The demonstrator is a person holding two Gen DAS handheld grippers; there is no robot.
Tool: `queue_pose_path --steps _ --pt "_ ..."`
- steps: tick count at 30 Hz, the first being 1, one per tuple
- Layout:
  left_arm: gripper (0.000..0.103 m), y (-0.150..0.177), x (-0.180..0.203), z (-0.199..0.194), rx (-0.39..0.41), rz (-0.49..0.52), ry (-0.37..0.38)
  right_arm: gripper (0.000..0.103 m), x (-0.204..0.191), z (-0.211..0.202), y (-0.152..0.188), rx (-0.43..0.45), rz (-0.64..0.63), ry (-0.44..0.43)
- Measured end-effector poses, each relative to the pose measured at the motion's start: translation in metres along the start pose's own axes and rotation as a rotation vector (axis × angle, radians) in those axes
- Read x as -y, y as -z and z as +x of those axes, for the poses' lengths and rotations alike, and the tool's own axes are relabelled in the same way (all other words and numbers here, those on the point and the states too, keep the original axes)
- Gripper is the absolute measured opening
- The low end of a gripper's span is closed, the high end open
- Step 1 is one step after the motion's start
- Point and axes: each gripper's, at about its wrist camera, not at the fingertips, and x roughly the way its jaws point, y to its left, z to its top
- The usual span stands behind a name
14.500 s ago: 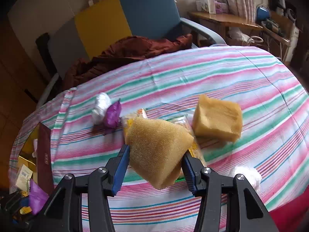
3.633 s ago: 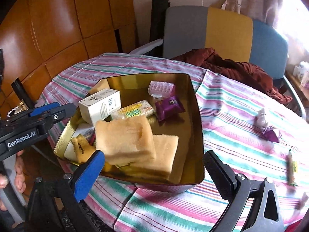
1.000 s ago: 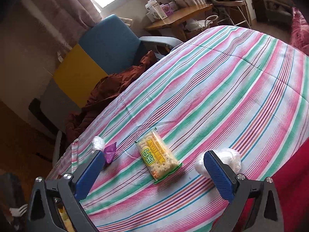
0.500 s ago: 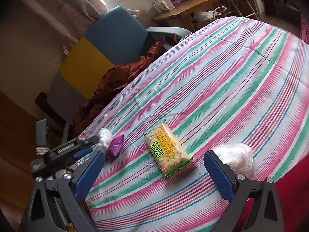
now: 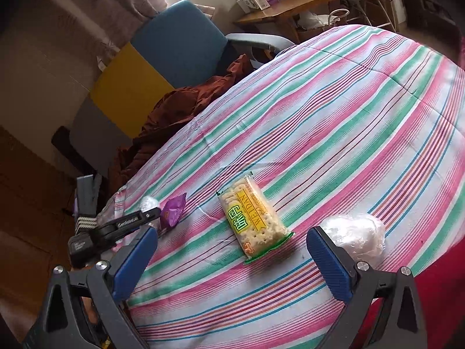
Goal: Organize objects
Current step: 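Grasp a plastic-wrapped cotton ball with the left gripper, then grasp the clear WEIDAN cracker bag with the right gripper while the left gripper holds the ball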
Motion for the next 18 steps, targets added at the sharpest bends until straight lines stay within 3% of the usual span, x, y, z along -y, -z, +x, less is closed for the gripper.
queue_pose_path --steps 4,10,14,18 --pt "0.034 0.031 0.013 -0.021 0.002 0.042 0.014 0.103 -0.001 0.002 0.001 -0.02 -0.01 0.018" --pt "0.034 0.085 0.033 -0.04 -0.019 0.128 0.054 0.103 0.006 -0.006 -0.012 -0.115 -0.018 -0.03" --pt "0.034 0.116 0.039 -0.045 -0.041 0.16 0.079 0.103 0.023 -0.024 -0.034 -0.12 -0.115 0.119" --pt "0.034 0.134 0.043 -0.05 -0.015 0.207 0.069 0.103 0.044 -0.018 -0.04 -0.209 -0.209 0.258"
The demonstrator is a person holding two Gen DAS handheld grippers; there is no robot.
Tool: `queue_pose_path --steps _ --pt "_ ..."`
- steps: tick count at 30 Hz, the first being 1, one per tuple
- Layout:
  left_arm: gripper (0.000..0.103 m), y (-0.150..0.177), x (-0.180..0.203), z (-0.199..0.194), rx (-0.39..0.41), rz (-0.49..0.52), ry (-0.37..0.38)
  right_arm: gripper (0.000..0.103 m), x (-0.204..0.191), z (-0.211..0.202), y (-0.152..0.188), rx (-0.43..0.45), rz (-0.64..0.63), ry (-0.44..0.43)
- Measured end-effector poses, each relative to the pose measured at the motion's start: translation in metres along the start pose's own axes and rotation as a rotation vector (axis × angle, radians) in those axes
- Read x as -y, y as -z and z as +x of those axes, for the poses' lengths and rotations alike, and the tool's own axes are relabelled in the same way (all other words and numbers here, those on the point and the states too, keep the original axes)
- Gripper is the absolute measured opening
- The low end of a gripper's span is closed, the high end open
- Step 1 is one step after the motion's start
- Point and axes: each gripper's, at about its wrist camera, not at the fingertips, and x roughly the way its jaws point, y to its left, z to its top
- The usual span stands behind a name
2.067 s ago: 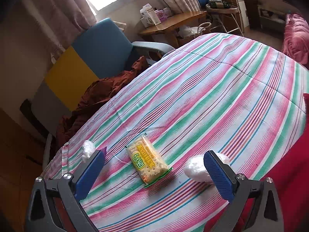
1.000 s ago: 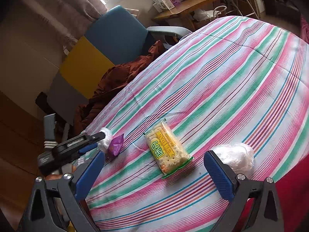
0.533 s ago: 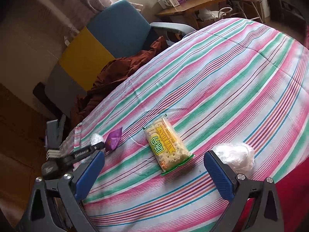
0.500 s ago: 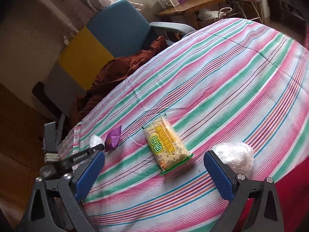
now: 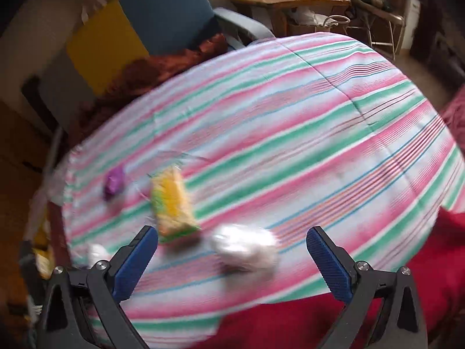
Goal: Organize objects
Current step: 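Grasp the clear WEIDAN cracker bag with the right gripper while the left gripper holds the ball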
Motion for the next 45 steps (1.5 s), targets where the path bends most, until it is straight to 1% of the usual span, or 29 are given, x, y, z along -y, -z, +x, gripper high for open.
queue_pose_path --steps 3,4,5,7,9,12,15,20,23,26,30,33,35,38,42,43,44,45 --pt "0.034 0.006 -0.001 0.0 0.003 0.012 0.004 0.102 -0.004 0.018 0.007 -0.084 -0.113 0.108" --pt "0.034 0.007 -0.001 -0.001 0.005 0.012 0.006 0.097 -0.007 0.024 0.009 -0.106 -0.152 0.13" --pt "0.034 0.007 -0.003 -0.001 0.004 0.006 0.011 0.095 -0.012 0.029 0.01 -0.132 -0.196 0.144" --pt "0.034 0.007 -0.006 -0.001 0.002 0.0 0.019 0.095 -0.028 0.034 0.011 -0.158 -0.3 0.189" --pt "0.035 0.008 -0.007 -0.001 0.002 -0.006 0.025 0.094 -0.041 0.043 0.013 -0.188 -0.403 0.285" --pt "0.036 0.01 -0.006 -0.001 0.002 -0.006 0.026 0.087 -0.044 0.052 0.014 -0.233 -0.472 0.325" --pt "0.036 0.011 -0.007 0.0 0.004 -0.012 0.031 0.086 -0.045 0.059 0.013 -0.256 -0.481 0.325" --pt "0.036 0.014 -0.008 -0.001 0.017 -0.019 0.039 0.086 -0.038 0.059 0.01 -0.254 -0.448 0.299" --pt "0.036 0.016 -0.01 -0.002 0.033 -0.023 0.05 0.086 -0.035 0.057 0.007 -0.239 -0.424 0.287" --pt "0.036 0.017 -0.011 -0.003 0.037 -0.025 0.059 0.09 -0.034 0.051 0.004 -0.207 -0.402 0.281" --pt "0.036 0.018 -0.012 -0.003 0.041 -0.026 0.058 0.09 -0.044 0.044 -0.005 -0.163 -0.376 0.204" --pt "0.036 0.018 -0.013 -0.002 0.048 -0.035 0.065 0.091 -0.067 0.048 -0.01 -0.156 -0.388 0.137" --pt "0.036 0.018 -0.016 -0.003 0.052 -0.048 0.077 0.091 -0.085 0.054 -0.011 -0.152 -0.402 0.117" --pt "0.036 0.018 -0.019 -0.003 0.052 -0.064 0.093 0.091 -0.1 0.07 -0.016 -0.169 -0.394 0.107" --pt "0.036 0.02 -0.021 -0.003 0.056 -0.075 0.107 0.091 -0.105 0.105 -0.023 -0.211 -0.368 0.151" --pt "0.036 0.02 -0.022 -0.003 0.059 -0.077 0.11 0.094 -0.103 0.113 -0.023 -0.229 -0.359 0.159" --pt "0.036 0.02 -0.022 -0.003 0.059 -0.08 0.113 0.1 -0.101 0.118 -0.021 -0.234 -0.352 0.162" --pt "0.036 0.02 -0.022 -0.003 0.06 -0.083 0.116 0.103 -0.097 0.119 -0.022 -0.213 -0.338 0.17"
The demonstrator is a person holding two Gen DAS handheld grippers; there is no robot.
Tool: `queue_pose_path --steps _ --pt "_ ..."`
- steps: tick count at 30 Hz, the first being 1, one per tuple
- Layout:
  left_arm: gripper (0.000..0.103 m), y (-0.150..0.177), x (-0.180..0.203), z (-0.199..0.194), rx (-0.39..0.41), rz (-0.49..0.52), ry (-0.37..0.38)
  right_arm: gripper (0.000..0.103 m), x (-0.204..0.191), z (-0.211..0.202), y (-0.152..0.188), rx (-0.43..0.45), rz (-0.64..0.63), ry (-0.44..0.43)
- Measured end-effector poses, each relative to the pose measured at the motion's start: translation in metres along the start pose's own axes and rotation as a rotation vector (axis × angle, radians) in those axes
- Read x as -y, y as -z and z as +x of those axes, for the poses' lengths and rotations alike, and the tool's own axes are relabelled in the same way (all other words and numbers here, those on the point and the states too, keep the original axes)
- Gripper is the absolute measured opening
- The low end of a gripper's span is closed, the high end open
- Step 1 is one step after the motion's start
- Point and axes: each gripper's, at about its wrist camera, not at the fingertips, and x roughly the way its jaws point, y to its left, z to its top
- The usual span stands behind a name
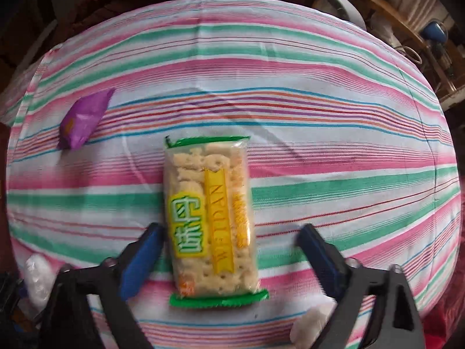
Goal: Organize objects
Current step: 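Grasp the clear WEIDAN cracker bag with the right gripper while the left gripper holds the ball, then carry the wrapped ball and WEIDAN bag into the gold tray and release both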
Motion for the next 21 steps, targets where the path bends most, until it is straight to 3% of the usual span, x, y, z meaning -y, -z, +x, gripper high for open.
queue_pose_path --steps 3,11,12,13,15,18,21 --pt "0.036 0.0 -0.001 0.0 0.003 -0.008 0.009 0.103 0.011 0.0 0.004 0.021 0.039 -0.056" --pt "0.036 0.003 -0.003 -0.002 0.023 -0.018 0.019 0.099 0.006 -0.008 0.012 0.059 0.026 -0.022" --pt "0.036 0.004 -0.003 -0.002 0.025 -0.017 0.017 0.091 0.005 -0.011 0.013 0.068 0.02 -0.023" --pt "0.036 0.004 -0.002 -0.002 0.026 -0.016 0.012 0.073 0.003 -0.015 0.014 0.085 0.01 -0.023" --pt "0.036 0.004 0.0 -0.002 0.029 -0.009 0.0 0.048 -0.003 -0.026 0.015 0.126 -0.018 -0.033" --pt "0.036 0.006 0.002 -0.001 0.037 0.006 -0.015 0.048 -0.012 -0.03 0.016 0.142 -0.051 0.012" --pt "0.036 0.006 0.006 0.0 0.042 0.027 -0.033 0.048 -0.011 -0.033 0.017 0.143 -0.055 -0.009"
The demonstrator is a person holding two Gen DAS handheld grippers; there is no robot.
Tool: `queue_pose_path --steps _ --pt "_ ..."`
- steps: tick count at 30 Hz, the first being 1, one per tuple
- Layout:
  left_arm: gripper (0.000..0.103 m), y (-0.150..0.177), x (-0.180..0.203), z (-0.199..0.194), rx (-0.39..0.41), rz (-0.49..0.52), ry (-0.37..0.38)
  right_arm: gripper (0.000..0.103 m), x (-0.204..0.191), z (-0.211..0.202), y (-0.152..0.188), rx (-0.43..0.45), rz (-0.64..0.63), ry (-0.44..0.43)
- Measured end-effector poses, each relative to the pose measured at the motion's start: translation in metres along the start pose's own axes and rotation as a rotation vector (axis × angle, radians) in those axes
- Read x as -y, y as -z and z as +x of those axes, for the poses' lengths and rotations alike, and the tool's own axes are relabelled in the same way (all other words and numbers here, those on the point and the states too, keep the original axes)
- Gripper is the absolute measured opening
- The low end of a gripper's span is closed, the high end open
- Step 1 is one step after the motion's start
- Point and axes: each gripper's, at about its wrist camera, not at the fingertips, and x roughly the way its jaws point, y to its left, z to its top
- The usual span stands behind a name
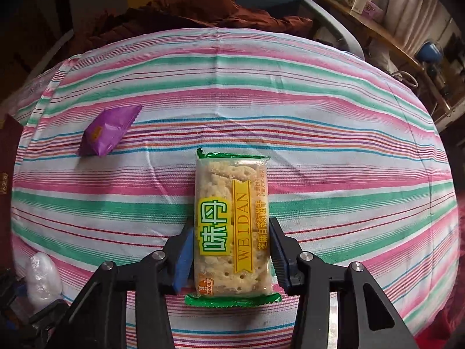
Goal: Organize objects
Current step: 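Carry the wrapped ball and WEIDAN bag into the gold tray and release both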
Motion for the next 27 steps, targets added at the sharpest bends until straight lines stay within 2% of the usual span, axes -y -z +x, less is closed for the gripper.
queue_pose_path --steps 4,10,13,17,19,23,27 --pt "0.034 -0.002 0.003 -0.006 -0.006 0.007 -0.017 0.048 -0.005 0.005 -0.003 0.004 0.005 -0.019" --pt "0.034 0.001 0.009 -0.054 0.08 0.028 0.005 0.048 0.009 -0.008 -0.008 0.073 0.062 -0.055" --pt "0.034 0.004 -0.004 -0.08 0.117 -0.005 0.005 0.048 0.003 -0.016 -0.014 0.126 0.077 -0.106" --pt "0.034 0.011 -0.028 -0.125 0.188 -0.064 -0.003 0.048 -0.013 -0.028 -0.005 0.125 0.072 -0.13" --pt "0.034 0.015 -0.045 -0.15 0.239 -0.099 -0.013 0.048 -0.009 -0.032 -0.012 0.138 0.065 -0.153" --pt "0.034 0.025 -0.081 -0.189 0.319 -0.189 -0.045 0.048 -0.048 -0.064 -0.014 0.198 0.022 -0.22" --pt "0.034 0.044 -0.124 -0.225 0.399 -0.276 -0.124 0.048 -0.105 -0.092 -0.013 0.256 -0.053 -0.3"
